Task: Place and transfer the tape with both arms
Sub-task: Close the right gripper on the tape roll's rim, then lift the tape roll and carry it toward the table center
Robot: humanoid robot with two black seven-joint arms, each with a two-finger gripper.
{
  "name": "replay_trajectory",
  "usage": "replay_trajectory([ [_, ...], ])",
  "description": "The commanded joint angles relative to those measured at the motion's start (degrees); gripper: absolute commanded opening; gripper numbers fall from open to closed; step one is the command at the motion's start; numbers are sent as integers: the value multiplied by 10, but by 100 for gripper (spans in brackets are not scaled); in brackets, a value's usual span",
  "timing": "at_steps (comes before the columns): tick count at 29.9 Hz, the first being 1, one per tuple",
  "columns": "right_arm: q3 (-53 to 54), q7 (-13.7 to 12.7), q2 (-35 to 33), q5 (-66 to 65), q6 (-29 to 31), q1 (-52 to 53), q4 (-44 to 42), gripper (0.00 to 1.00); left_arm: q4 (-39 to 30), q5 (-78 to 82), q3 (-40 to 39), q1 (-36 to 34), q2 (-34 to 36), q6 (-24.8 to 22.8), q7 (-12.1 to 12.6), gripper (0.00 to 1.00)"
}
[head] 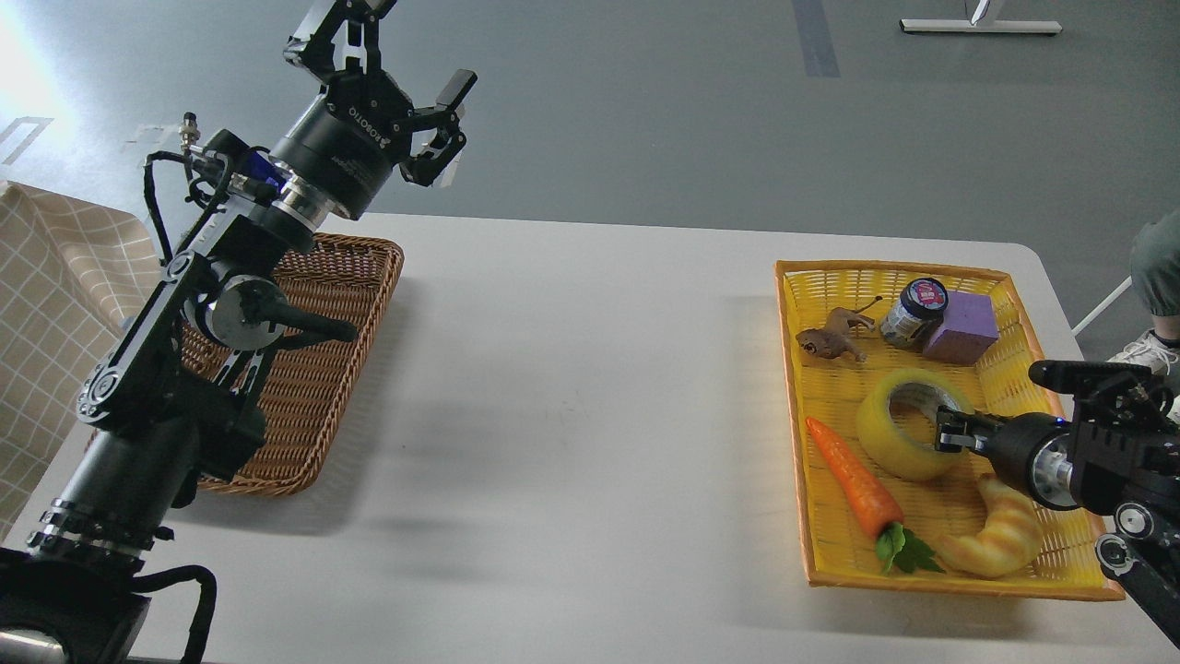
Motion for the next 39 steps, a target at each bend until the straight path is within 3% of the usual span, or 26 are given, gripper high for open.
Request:
replay_trajectory([
  [1,20,0,-1,31,0,2,6,24,0,0,-1,0,0,0,0,98],
  [10,60,1,-25,50,0,27,55,24,0,0,0,0,0,1,0,98],
  [19,54,1,-24,51,0,162,59,24,0,0,-1,-1,-1,1,1,98],
  [29,-67,1,86,50,0,297,9,24,0,0,-1,-6,0,2,2,98],
  [39,-172,-3,195,45,0,361,-60,24,0,0,-2,-2,1,2,1,98],
])
